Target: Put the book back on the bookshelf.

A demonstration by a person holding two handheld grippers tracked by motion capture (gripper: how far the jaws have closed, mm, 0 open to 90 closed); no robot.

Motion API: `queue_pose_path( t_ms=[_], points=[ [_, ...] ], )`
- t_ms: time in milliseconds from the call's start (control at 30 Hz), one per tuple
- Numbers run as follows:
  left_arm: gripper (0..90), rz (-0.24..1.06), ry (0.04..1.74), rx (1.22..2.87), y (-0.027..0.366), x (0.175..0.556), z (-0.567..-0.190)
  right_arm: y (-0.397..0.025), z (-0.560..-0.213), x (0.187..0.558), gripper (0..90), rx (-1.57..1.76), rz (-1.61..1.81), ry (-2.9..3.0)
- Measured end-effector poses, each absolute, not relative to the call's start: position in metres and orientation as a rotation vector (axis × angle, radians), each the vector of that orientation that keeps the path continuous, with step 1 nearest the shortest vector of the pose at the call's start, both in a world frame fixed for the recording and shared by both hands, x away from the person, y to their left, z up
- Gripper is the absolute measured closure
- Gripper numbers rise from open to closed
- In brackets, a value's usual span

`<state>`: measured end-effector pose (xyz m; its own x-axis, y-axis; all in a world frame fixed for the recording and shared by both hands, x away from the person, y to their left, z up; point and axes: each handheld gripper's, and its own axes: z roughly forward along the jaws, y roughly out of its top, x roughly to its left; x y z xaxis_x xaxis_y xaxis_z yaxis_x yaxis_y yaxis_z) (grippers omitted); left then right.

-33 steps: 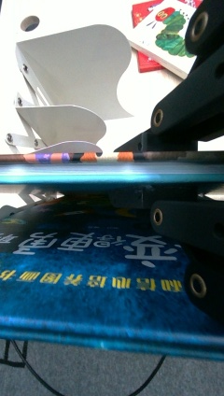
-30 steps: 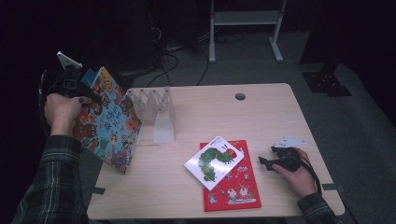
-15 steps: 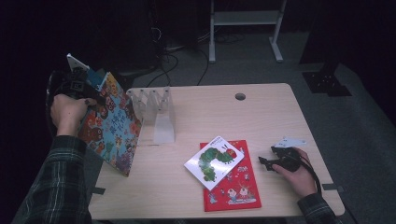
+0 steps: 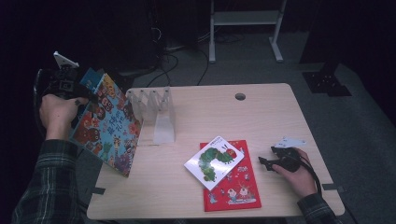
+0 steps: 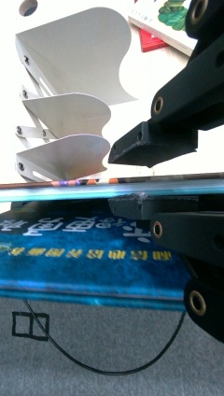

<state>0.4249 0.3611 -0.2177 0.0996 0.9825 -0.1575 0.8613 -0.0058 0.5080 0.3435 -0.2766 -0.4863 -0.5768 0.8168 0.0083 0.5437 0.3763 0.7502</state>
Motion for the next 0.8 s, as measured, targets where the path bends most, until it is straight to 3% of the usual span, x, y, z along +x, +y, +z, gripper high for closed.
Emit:
queue_pose_path(
  t_ms=[367, 633, 800],
  points=[
    [76.0, 0.356, 1.718, 1.847, 0.372, 0.404, -0.196, -0.276, -0.486, 0.343, 25.1, 1.186, 1.033, 2.277],
    [87.9, 0.311, 1.633, 1.897, 0.356, 0.401, -0.199, -0.276, -0.486, 0.343, 25.1, 1.189, 1.034, 2.277],
    [90.0, 0.294, 1.592, 1.926, 0.342, 0.401, -0.207, -0.276, -0.486, 0.343, 25.0, 1.189, 1.035, 2.277]
  ],
)
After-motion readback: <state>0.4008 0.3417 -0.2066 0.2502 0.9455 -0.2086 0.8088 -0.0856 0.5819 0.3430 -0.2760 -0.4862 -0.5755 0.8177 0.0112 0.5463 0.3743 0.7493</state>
